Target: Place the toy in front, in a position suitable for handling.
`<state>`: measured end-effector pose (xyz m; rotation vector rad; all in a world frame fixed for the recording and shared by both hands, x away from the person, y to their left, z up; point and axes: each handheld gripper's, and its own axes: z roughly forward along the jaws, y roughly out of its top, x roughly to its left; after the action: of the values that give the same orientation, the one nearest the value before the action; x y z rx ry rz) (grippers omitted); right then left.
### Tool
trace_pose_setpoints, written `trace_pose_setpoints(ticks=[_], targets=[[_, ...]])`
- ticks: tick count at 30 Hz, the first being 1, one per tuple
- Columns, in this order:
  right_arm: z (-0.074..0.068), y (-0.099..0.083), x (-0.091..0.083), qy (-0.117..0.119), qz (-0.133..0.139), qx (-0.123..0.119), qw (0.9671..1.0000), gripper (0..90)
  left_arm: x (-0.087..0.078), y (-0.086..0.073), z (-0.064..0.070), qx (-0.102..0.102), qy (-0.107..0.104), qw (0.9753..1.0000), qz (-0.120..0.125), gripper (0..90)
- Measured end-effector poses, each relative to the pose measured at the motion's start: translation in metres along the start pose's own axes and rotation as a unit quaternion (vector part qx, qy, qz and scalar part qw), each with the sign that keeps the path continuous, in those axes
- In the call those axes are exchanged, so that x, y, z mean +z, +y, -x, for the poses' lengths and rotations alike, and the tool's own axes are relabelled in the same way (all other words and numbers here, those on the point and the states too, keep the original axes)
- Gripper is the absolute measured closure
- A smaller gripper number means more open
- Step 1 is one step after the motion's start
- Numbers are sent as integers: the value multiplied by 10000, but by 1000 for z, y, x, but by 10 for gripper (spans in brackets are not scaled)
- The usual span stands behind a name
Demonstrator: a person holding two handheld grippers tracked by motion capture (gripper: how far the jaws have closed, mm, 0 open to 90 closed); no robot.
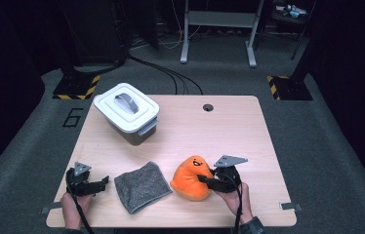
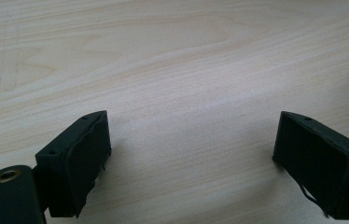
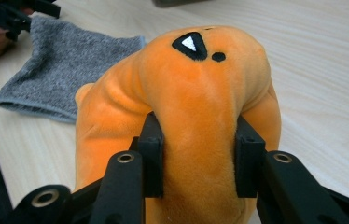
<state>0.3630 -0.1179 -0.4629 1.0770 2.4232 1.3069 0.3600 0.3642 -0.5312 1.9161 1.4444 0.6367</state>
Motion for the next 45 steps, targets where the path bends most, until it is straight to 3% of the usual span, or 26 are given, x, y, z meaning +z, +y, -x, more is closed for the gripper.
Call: trace_pose_setpoints(ticks=[15,29,45], targets=[[17,29,8,-360,337,190,9986,626,0,0,0,-3,4,10000,-1,107],[30,63,49,-576,445,327,9968,613,0,0,0,-9,6,10000,3,107],[33,85,75,-678,589,435,9950,598,0,0,0,-7,6,10000,0,107]])
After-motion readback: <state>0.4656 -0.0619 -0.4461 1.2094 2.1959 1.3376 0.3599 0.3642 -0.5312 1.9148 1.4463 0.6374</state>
